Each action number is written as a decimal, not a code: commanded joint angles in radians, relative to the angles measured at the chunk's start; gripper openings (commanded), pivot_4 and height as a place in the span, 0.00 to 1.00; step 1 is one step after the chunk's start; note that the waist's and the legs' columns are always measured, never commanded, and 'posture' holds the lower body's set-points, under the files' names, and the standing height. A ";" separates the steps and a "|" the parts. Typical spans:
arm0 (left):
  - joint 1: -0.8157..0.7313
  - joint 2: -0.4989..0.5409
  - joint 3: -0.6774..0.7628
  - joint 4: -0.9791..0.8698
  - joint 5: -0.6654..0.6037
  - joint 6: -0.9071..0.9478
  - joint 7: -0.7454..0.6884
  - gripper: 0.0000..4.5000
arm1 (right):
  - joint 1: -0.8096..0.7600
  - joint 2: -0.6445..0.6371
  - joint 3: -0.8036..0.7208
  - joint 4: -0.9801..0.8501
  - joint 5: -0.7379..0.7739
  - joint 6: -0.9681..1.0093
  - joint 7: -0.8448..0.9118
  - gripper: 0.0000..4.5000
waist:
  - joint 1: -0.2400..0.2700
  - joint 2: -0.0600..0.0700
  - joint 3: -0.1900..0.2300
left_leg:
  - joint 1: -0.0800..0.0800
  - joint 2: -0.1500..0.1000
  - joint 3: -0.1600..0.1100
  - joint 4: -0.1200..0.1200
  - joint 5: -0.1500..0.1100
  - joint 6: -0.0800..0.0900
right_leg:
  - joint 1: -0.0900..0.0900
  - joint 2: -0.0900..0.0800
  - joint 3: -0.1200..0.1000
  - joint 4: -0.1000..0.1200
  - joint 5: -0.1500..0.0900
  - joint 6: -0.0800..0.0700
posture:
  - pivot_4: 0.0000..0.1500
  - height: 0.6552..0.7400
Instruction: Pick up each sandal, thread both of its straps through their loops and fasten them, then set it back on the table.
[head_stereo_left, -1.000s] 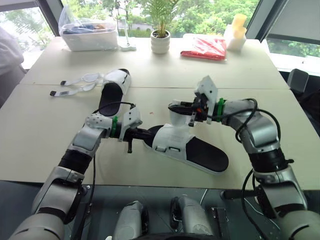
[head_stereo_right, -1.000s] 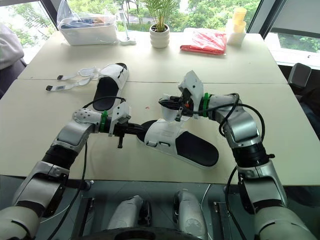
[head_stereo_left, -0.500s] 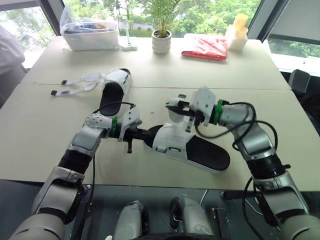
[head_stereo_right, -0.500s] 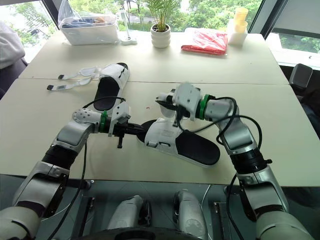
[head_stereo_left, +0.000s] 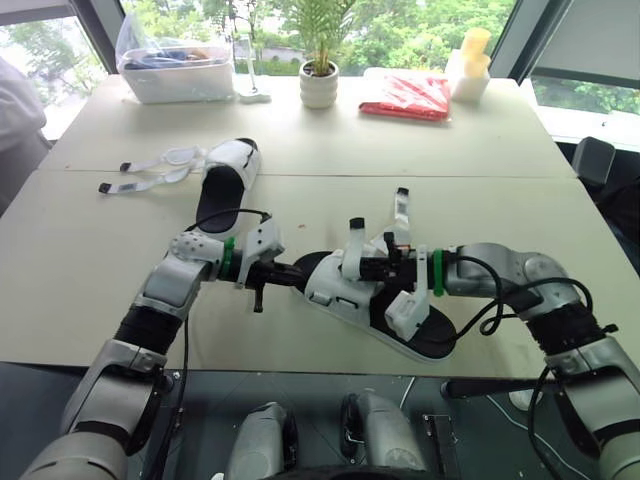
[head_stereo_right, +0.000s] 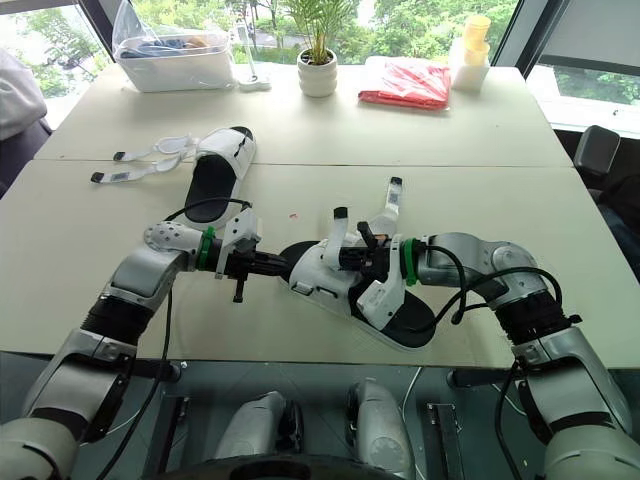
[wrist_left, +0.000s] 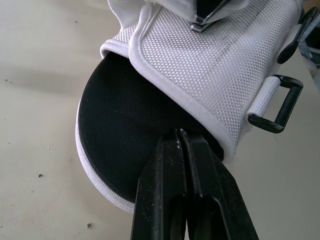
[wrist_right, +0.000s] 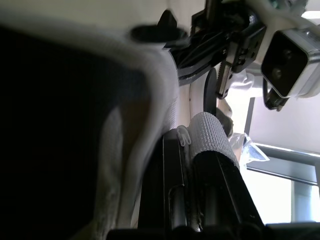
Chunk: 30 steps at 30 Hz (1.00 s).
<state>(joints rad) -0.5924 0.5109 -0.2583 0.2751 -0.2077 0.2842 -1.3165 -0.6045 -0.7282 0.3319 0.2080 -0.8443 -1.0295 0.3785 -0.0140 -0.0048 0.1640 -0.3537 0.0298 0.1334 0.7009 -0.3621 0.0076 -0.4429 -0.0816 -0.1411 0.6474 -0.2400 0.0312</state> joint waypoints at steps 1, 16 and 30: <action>-0.006 -0.003 -0.013 0.010 0.007 0.007 -0.010 0.00 | -0.017 -0.011 0.027 0.027 0.006 0.030 0.023 0.07 | 0.000 0.000 0.000 | 0.000 0.000 0.000 0.000 0.000 0.000 | 0.000 0.000 0.000 0.000 0.000 0.000 | 1.00 0.87; -0.058 -0.025 -0.014 0.077 0.017 -0.007 -0.033 0.00 | 0.021 -0.243 0.075 -0.192 0.529 0.045 0.322 0.99 | 0.003 0.000 0.000 | 0.000 0.000 -0.001 0.001 0.000 0.000 | 0.001 0.000 0.000 0.000 0.000 0.000 | 1.00 0.87; -0.037 -0.018 -0.002 0.070 0.017 -0.006 -0.027 0.00 | -0.181 -0.102 -0.069 -0.509 1.888 1.901 0.250 0.99 | 0.001 0.000 0.000 | -0.002 0.003 -0.004 0.009 -0.001 0.001 | 0.001 -0.001 -0.003 0.002 0.002 -0.004 | 1.00 0.87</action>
<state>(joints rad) -0.6384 0.4814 -0.2599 0.3522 -0.1989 0.2755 -1.3458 -0.7555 -0.8528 0.2887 -0.3061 0.9250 0.6950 0.6593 -0.0127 -0.0049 0.1640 -0.3566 0.0331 0.1285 0.7099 -0.3629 0.0093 -0.4423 -0.0829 -0.1450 0.6491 -0.2375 0.0273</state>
